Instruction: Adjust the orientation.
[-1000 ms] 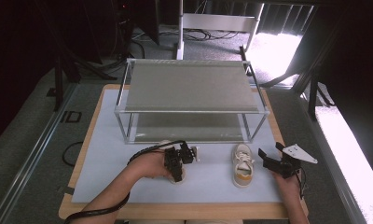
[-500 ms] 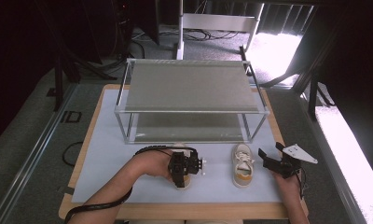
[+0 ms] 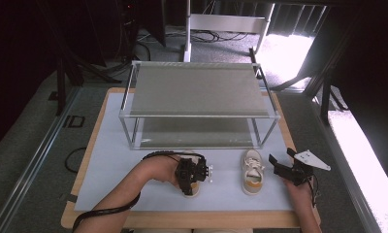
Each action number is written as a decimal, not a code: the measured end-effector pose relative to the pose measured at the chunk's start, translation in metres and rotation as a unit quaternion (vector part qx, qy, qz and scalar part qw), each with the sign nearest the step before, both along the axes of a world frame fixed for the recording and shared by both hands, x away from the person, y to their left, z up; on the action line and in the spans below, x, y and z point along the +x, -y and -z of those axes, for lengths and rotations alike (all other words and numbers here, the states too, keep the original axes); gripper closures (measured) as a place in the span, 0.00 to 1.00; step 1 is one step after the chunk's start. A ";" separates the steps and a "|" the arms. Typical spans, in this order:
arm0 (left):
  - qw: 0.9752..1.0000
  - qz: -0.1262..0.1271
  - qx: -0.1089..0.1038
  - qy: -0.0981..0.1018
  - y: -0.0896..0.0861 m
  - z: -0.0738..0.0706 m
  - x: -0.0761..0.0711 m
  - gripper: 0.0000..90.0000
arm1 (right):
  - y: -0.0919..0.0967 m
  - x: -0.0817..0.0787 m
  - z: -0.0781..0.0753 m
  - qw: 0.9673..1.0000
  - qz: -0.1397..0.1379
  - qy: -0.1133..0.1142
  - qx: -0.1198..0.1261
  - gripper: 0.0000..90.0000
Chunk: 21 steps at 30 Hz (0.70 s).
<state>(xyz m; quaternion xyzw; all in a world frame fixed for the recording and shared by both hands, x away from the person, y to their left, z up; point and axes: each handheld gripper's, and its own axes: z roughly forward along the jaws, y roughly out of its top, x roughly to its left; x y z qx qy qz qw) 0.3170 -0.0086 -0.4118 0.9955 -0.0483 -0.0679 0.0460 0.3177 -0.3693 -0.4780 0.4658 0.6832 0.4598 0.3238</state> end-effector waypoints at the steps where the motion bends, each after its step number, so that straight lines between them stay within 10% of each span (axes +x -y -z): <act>1: 1.000 -0.001 0.000 -0.001 0.000 0.000 0.000 0.83 | 0.000 0.000 0.000 1.000 0.000 0.000 0.000 0.20; 11: 0.998 -0.066 -0.001 0.010 0.001 0.005 0.002 0.64 | -0.002 -0.004 0.000 1.000 0.000 0.017 -0.010 0.14; 21: 0.996 -0.080 -0.017 0.030 0.002 0.003 0.001 0.50 | 0.002 -0.007 -0.009 0.997 -0.062 -0.037 -0.029 0.17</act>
